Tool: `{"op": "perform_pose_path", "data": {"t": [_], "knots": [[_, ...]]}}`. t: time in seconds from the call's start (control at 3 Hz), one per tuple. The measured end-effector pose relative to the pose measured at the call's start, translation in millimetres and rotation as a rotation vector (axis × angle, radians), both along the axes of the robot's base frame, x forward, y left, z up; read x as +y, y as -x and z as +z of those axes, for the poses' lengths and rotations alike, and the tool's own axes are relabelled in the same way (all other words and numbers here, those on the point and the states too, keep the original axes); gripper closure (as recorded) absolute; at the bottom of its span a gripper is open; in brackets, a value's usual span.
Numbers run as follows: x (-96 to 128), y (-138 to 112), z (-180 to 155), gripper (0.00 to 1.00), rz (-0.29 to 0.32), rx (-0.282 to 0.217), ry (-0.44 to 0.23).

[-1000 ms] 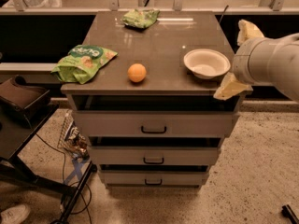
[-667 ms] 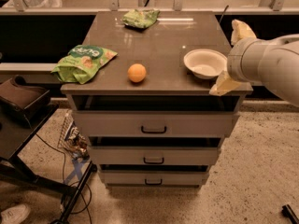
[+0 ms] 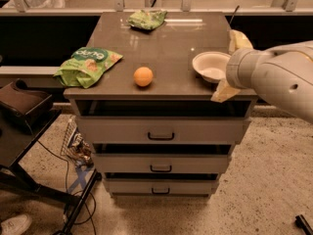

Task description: Move paper bowl near green rice chip bag

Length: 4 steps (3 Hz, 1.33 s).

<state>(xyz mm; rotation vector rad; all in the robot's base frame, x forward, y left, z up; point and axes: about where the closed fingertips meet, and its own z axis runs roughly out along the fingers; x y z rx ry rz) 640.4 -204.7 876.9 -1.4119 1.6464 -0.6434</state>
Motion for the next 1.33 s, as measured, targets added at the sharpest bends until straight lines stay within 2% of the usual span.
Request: {"op": "perform_pose_path", "data": {"t": [0.33,0.67,1.33], "knots": [[2.9,-9.0,-6.7,0.24,0.012,-0.005,0.010],[4.4,-17.3,-4.2,0.55,0.024,-0.018,0.018],[3.9,-20.2,3.4,1.00,0.031,-0.032,0.028]]}}
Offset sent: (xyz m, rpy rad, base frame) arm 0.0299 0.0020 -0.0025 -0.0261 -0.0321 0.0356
